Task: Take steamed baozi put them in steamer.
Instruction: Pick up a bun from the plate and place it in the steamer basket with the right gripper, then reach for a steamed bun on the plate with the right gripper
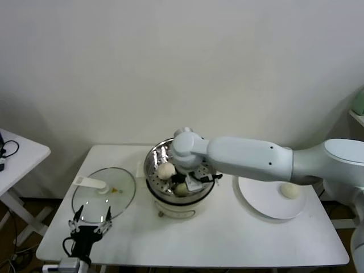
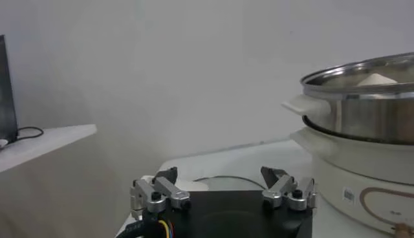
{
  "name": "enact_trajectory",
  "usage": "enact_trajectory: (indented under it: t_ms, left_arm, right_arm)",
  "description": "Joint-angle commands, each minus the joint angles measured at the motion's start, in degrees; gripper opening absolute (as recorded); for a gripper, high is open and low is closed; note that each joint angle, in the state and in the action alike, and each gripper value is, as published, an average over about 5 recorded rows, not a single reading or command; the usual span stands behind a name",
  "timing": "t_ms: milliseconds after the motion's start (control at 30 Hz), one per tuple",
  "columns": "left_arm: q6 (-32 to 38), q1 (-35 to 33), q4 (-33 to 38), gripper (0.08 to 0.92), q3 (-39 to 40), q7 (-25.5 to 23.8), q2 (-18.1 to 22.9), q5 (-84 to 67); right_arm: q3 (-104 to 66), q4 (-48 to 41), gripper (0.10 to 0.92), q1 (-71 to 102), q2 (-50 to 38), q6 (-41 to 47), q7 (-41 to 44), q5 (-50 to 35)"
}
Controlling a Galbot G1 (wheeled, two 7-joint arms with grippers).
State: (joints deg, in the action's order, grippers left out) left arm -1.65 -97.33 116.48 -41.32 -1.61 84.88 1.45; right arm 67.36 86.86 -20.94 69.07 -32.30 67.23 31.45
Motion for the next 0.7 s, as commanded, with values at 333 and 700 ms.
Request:
enact_trajectory:
  t_ms: [333,700]
  left_arm:
    - [-0.1,0.2,0.0,0.823,0.3,0.0,0.1,0.1]
    - [-0.1,0.1,0.1,0.823,0.5,0.0,0.0,0.3]
  right_arm:
    - [-0.6,0.0,0.814,-0.5,-0.3,-0.7,-0.5,-1.1]
    - [-2.8,0.3,0.823,-3.3,-2.6,-1.7,0.4,-4.6]
